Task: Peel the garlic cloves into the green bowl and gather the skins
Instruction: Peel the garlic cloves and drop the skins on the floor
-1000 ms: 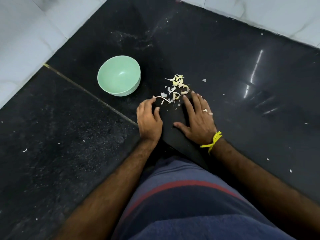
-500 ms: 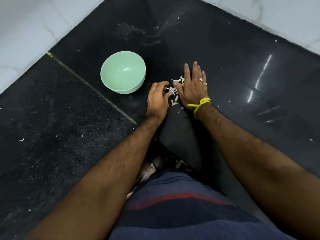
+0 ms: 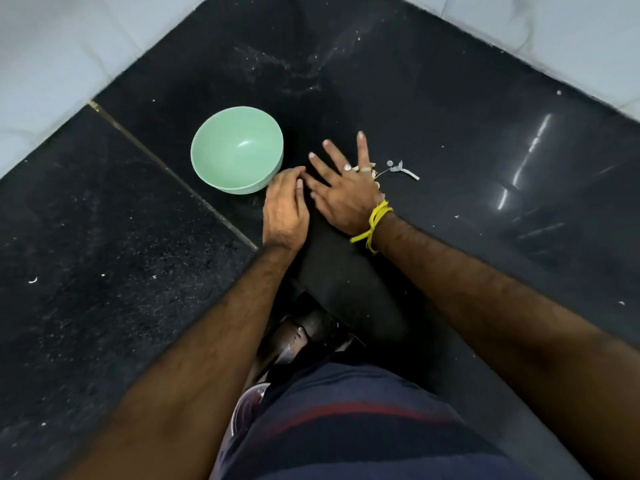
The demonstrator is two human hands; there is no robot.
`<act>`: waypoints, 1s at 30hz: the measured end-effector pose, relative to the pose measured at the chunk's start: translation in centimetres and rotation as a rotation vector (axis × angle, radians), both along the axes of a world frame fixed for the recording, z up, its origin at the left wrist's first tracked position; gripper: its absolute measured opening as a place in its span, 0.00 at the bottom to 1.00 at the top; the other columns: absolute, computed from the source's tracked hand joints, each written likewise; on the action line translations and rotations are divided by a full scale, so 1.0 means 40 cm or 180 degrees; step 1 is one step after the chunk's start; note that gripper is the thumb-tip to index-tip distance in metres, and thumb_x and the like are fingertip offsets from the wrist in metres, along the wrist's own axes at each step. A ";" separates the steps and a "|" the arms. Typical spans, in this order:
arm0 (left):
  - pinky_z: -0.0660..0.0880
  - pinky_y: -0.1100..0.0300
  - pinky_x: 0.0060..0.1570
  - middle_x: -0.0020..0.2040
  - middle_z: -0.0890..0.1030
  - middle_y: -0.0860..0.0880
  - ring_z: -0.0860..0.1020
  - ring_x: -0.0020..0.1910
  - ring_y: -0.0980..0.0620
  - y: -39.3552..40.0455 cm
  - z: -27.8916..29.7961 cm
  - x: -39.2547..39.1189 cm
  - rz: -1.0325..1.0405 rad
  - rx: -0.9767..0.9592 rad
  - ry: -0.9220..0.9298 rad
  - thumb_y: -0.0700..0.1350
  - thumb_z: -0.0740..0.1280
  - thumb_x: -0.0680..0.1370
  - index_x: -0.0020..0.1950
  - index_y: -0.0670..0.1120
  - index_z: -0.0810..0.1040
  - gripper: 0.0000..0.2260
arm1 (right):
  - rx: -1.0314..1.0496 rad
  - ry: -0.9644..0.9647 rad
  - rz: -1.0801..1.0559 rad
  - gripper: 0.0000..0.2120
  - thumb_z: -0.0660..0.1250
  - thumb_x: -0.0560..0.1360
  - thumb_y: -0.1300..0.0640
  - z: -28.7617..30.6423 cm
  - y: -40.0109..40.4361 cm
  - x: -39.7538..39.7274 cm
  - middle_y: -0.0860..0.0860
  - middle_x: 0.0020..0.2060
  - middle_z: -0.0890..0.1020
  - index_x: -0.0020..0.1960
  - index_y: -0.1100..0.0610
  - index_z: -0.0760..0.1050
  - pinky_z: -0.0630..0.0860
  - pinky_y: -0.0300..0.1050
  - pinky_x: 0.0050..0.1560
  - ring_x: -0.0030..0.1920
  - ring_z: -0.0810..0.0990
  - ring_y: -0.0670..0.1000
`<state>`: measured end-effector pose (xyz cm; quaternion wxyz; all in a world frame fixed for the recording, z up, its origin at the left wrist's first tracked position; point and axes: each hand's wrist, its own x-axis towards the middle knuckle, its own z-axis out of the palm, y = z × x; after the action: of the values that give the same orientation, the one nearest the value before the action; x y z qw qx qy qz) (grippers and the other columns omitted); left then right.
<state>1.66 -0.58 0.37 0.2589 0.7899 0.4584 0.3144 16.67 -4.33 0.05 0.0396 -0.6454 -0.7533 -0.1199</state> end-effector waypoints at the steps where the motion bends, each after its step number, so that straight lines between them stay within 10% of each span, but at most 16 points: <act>1: 0.69 0.51 0.67 0.61 0.80 0.40 0.76 0.62 0.42 0.014 -0.003 0.006 -0.0073 0.0035 0.0149 0.40 0.58 0.83 0.64 0.38 0.78 0.14 | -0.0056 -0.0037 -0.0054 0.21 0.54 0.81 0.46 0.004 0.017 0.021 0.55 0.71 0.73 0.70 0.50 0.74 0.47 0.81 0.68 0.75 0.64 0.64; 11: 0.69 0.45 0.69 0.67 0.76 0.38 0.73 0.66 0.38 0.152 -0.001 0.090 -0.0711 0.0575 0.1187 0.44 0.59 0.85 0.69 0.38 0.75 0.16 | -0.0426 0.0221 -0.0799 0.24 0.49 0.81 0.46 0.008 0.133 0.180 0.54 0.74 0.70 0.73 0.50 0.70 0.48 0.79 0.69 0.75 0.64 0.63; 20: 0.69 0.51 0.68 0.61 0.80 0.39 0.76 0.61 0.42 0.102 -0.016 0.057 -0.0512 0.0763 0.0347 0.40 0.58 0.83 0.63 0.37 0.79 0.14 | 0.0446 0.0519 -0.0595 0.29 0.54 0.79 0.38 -0.003 -0.011 0.051 0.58 0.76 0.65 0.75 0.53 0.68 0.49 0.77 0.70 0.77 0.61 0.62; 30: 0.71 0.53 0.66 0.57 0.81 0.41 0.78 0.58 0.43 0.058 -0.023 0.019 -0.0138 0.0661 0.0069 0.36 0.64 0.81 0.59 0.38 0.79 0.09 | -0.0380 0.0375 -0.1114 0.24 0.50 0.81 0.47 -0.008 0.082 0.140 0.57 0.78 0.62 0.75 0.51 0.66 0.42 0.79 0.69 0.78 0.54 0.64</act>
<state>2.40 1.75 -0.56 0.1774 0.8256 0.4089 0.3460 22.26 -1.07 -0.28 0.0238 -0.7736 -0.6318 -0.0421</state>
